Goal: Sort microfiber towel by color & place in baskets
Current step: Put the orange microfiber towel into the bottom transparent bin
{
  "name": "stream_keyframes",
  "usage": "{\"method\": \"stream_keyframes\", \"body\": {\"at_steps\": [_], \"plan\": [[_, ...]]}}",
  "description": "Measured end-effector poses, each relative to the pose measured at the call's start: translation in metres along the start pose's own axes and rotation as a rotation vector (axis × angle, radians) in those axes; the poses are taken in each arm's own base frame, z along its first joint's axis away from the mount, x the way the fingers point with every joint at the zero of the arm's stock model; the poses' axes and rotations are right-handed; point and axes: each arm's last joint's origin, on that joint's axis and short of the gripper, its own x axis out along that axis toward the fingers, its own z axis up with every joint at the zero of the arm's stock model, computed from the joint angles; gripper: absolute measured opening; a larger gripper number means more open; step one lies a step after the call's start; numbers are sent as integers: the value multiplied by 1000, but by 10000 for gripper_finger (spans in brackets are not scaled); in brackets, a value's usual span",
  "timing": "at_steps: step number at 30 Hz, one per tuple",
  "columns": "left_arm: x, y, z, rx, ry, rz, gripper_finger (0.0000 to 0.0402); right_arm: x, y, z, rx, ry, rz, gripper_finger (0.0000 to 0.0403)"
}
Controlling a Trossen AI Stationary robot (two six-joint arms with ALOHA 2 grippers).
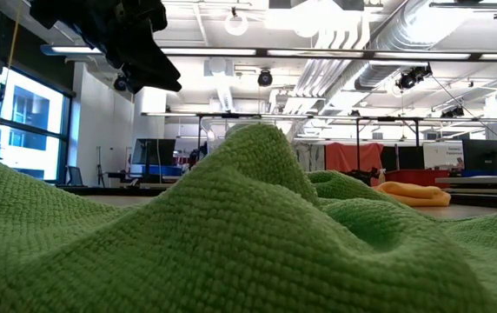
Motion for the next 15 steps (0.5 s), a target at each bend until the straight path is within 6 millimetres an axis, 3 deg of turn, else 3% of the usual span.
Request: {"method": "stream_keyframes", "body": {"at_steps": [3,7,10,15], "plan": [[0,0,0,8,0,3,133,-10,-4,8,-19,-99,2,138],[0,0,0,9,1,5,133,-6,-1,20,-82,-290,112,138],[0,0,0,13,2,5,133,5,3,34,-77,-382,93,138],[0,0,0,25,-1,6,133,35,5,58,-85,-381,-81,138]]}}
